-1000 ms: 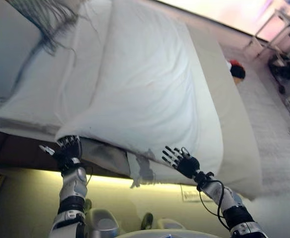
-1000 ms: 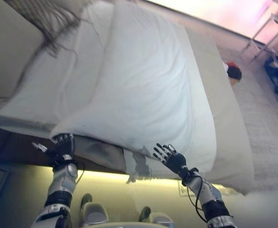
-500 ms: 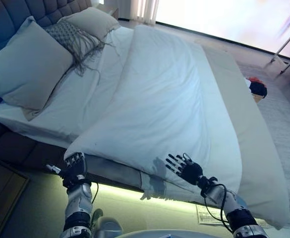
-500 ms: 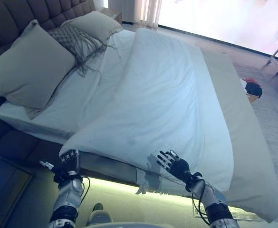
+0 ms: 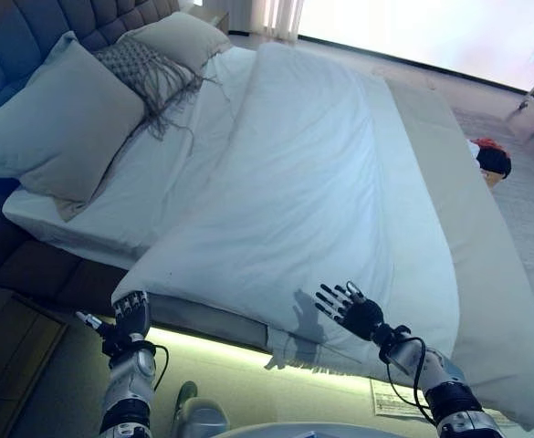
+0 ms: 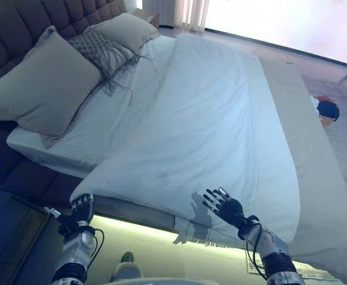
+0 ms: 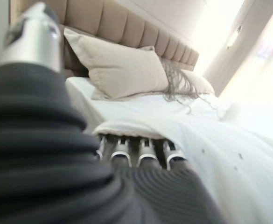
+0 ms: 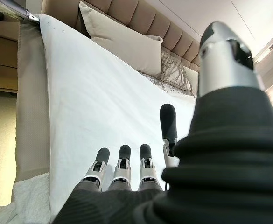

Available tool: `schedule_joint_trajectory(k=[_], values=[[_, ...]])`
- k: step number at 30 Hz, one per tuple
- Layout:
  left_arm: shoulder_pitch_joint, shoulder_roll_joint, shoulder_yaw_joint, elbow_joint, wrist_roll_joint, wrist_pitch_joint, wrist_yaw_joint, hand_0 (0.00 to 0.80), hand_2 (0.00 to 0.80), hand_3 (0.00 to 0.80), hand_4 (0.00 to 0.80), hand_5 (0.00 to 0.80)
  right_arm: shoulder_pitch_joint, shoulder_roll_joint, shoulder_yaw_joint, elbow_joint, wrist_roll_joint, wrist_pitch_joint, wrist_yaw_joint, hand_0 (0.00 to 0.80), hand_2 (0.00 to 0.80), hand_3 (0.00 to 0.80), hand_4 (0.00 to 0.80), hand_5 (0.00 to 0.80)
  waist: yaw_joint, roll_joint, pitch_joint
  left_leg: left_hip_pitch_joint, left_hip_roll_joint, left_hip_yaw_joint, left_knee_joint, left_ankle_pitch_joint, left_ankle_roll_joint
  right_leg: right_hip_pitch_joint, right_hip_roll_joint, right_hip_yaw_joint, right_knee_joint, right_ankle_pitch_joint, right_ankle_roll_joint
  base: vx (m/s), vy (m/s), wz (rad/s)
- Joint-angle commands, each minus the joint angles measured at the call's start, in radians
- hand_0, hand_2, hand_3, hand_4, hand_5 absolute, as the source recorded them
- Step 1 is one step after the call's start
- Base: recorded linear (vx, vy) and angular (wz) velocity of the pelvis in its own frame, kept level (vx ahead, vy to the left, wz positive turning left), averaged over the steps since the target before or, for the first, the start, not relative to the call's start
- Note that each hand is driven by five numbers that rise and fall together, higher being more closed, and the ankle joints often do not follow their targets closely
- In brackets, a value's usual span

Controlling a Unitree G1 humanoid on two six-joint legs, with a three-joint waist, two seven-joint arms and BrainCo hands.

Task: Make the bed neatly

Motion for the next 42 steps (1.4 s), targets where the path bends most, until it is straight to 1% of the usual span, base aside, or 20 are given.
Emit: schedule_joint_trajectory(k=[1,5,6,8,12,14,15,19,21,24,28,31,33,35,37,38,39,40,41,42], values=[[0.060,0.348,0.277,0.091,-0.067,-0.067,-0.122,0.000,0.000,0.000,0.000,0.000,-0.030,-0.094,-0.022,0.050,0.033,-0.025,0.009,0.000,0.000,0.000,0.000,0.000,0.122,0.071,-0.030,-0.108,0.005,0.010,0.115,-0.038,-0.002,-0.103,-0.110,-0.026,0.246,-0.154,-0.015,-0.107,0.002,0.02],[0.007,0.401,0.206,0.190,-0.067,0.027,-0.090,0.000,0.000,0.000,0.000,0.000,-0.097,-0.116,0.023,0.051,0.085,-0.075,-0.008,0.000,0.000,0.000,0.000,0.000,0.120,0.049,0.051,-0.207,0.008,-0.012,0.198,-0.060,-0.005,-0.206,-0.124,-0.003,0.324,-0.172,-0.023,-0.317,-0.024,0.07],[-0.017,0.399,0.186,0.212,-0.067,0.058,-0.082,0.000,0.000,0.000,0.000,0.000,-0.130,-0.116,0.036,0.051,0.097,-0.100,-0.017,0.000,0.000,0.000,0.000,0.000,0.120,0.040,0.098,-0.257,0.009,-0.024,0.246,-0.068,-0.003,-0.259,-0.137,0.007,0.382,-0.175,-0.028,-0.398,-0.015,0.13],[-0.039,0.389,0.161,0.235,-0.067,0.087,-0.087,0.000,0.000,0.000,0.000,0.000,-0.169,-0.115,0.051,0.055,0.108,-0.117,-0.030,0.000,0.000,0.000,0.000,0.000,0.118,0.028,0.145,-0.321,0.014,-0.036,0.315,-0.083,0.003,-0.333,-0.154,0.022,0.473,-0.186,-0.035,-0.334,0.014,0.19],[-0.046,0.367,0.087,0.259,-0.067,0.113,-0.064,0.000,0.000,0.000,0.000,0.000,-0.207,-0.135,0.063,0.055,0.107,-0.101,-0.036,0.000,0.000,0.000,0.000,0.000,0.113,0.009,0.199,-0.404,0.022,-0.041,0.420,-0.113,0.013,-0.415,-0.173,0.047,0.598,-0.211,-0.048,-0.144,0.064,0.23],[-0.049,0.350,0.044,0.271,-0.067,0.129,-0.051,0.000,0.000,0.000,0.000,0.000,-0.233,-0.157,0.070,0.050,0.108,-0.096,-0.022,0.000,0.000,0.000,0.000,0.000,0.109,-0.003,0.222,-0.431,0.026,-0.047,0.469,-0.150,0.016,-0.456,-0.176,0.067,0.666,-0.243,-0.047,-0.131,0.065,0.13],[-0.047,0.340,0.025,0.276,-0.065,0.136,-0.047,0.000,0.000,0.000,0.000,0.000,-0.250,-0.169,0.068,0.048,0.111,-0.091,-0.015,0.000,0.000,0.000,0.000,0.000,0.109,-0.008,0.232,-0.446,0.026,-0.048,0.489,-0.157,0.021,-0.481,-0.181,0.072,0.693,-0.247,-0.049,-0.219,0.107,0.03],[-0.025,0.272,-0.041,0.298,0.029,0.168,-0.042,0.000,0.000,0.000,0.000,0.000,-0.307,-0.201,0.060,0.025,0.122,-0.071,-0.009,0.000,0.000,0.000,0.000,0.000,0.114,-0.020,0.257,-0.487,0.023,-0.051,0.564,-0.187,0.040,-0.543,-0.204,0.092,0.777,-0.259,-0.055,-0.156,0.098,-0.04],[-0.017,0.261,-0.060,0.329,0.071,0.182,-0.007,0.000,0.000,0.000,0.000,0.000,-0.327,-0.212,0.060,0.027,0.123,-0.060,-0.004,0.000,0.000,0.000,0.000,0.000,0.114,-0.020,0.262,-0.500,0.014,-0.050,0.600,-0.206,0.054,-0.566,-0.215,0.105,0.814,-0.266,-0.055,-0.113,0.085,-0.03],[-0.002,0.267,-0.060,0.421,0.144,0.210,0.037,0.000,0.000,0.000,0.000,0.000,-0.346,-0.218,0.057,0.031,0.123,-0.034,0.001,0.000,0.000,0.000,0.000,0.000,0.114,-0.021,0.259,-0.503,0.010,-0.044,0.630,-0.226,0.066,-0.571,-0.224,0.112,0.829,-0.271,-0.053,-0.037,0.039,0.01],[0.034,0.290,-0.025,0.568,0.230,0.218,0.073,0.000,0.000,0.000,0.000,0.000,-0.335,-0.213,0.047,0.022,0.116,-0.021,0.005,0.000,0.000,0.000,0.000,0.000,0.102,-0.012,0.253,-0.495,0.011,-0.034,0.652,-0.240,0.071,-0.569,-0.234,0.126,0.835,-0.273,-0.048,0.009,0.018,0.07],[0.071,0.307,0.013,0.646,0.251,0.225,0.109,0.000,0.000,0.000,0.000,0.000,-0.319,-0.212,0.029,0.022,0.106,-0.029,0.004,0.000,0.000,0.000,0.000,0.000,0.093,0.002,0.246,-0.486,0.007,-0.028,0.653,-0.243,0.073,-0.571,-0.240,0.140,0.837,-0.276,-0.042,-0.001,0.011,-0.04],[0.098,0.314,0.036,0.674,0.282,0.227,0.103,0.000,0.000,0.000,0.000,0.000,-0.309,-0.211,0.013,0.026,0.106,-0.039,0.001,0.000,0.000,0.000,0.000,0.000,0.089,0.011,0.244,-0.480,0.004,-0.025,0.653,-0.245,0.073,-0.572,-0.244,0.147,0.837,-0.274,-0.039,-0.009,-0.011,-0.04],[0.118,0.318,0.056,0.687,0.335,0.166,0.046,0.000,0.000,0.000,0.000,0.000,-0.293,-0.207,0.004,0.024,0.114,-0.048,-0.002,0.000,0.000,0.000,0.000,0.000,0.084,0.014,0.237,-0.469,0.006,-0.019,0.648,-0.246,0.073,-0.569,-0.244,0.154,0.831,-0.269,-0.034,0.001,-0.042,-0.09],[0.129,0.319,0.066,0.680,0.433,0.041,0.025,0.000,0.000,0.000,0.000,0.000,-0.266,-0.195,-0.001,0.021,0.113,-0.058,0.006,0.000,0.000,0.000,0.000,0.000,0.077,0.014,0.226,-0.451,0.009,-0.012,0.637,-0.245,0.071,-0.559,-0.240,0.159,0.817,-0.263,-0.029,0.034,-0.068,-0.09],[0.133,0.325,0.060,0.657,0.596,-0.119,0.076,0.000,0.000,0.000,0.000,0.000,-0.244,-0.183,-0.003,0.022,0.107,-0.061,0.019,0.000,0.000,0.000,0.000,0.000,0.070,0.014,0.212,-0.430,0.011,-0.006,0.617,-0.241,0.068,-0.545,-0.232,0.162,0.794,-0.255,-0.023,0.070,-0.105,-0.07],[0.129,0.333,0.040,0.621,0.776,-0.266,0.157,0.000,0.000,0.000,0.000,0.000,-0.224,-0.171,0.002,0.017,0.102,-0.067,0.018,0.000,0.000,0.000,0.000,0.000,0.065,0.015,0.198,-0.409,0.011,0.002,0.588,-0.229,0.066,-0.529,-0.226,0.163,0.763,-0.242,-0.018,0.028,-0.110,-0.07],[0.121,0.342,0.004,0.549,0.934,-0.340,0.269,0.000,0.000,0.000,0.000,0.000,-0.195,-0.161,0.006,0.004,0.099,-0.073,0.013,0.000,0.000,0.000,0.000,0.000,0.063,0.017,0.185,-0.392,0.009,0.016,0.547,-0.194,0.070,-0.515,-0.222,0.153,0.719,-0.206,-0.019,0.048,-0.113,-0.09],[0.118,0.351,-0.044,0.468,1.070,-0.361,0.360,0.000,0.000,0.000,0.000,0.000,-0.158,-0.157,0.007,-0.010,0.091,-0.074,0.013,0.000,0.000,0.000,0.000,0.000,0.061,0.017,0.166,-0.366,0.006,0.026,0.510,-0.181,0.070,-0.491,-0.217,0.149,0.673,-0.186,-0.011,0.070,-0.135,-0.09],[0.120,0.359,-0.095,0.400,1.176,-0.360,0.409,0.000,0.000,0.000,0.000,0.000,-0.120,-0.155,0.004,-0.020,0.077,-0.080,0.014,0.000,0.000,0.000,0.000,0.000,0.058,0.019,0.147,-0.341,0.002,0.038,0.468,-0.166,0.069,-0.464,-0.210,0.143,0.616,-0.161,-0.003,0.148,-0.160,-0.07]])
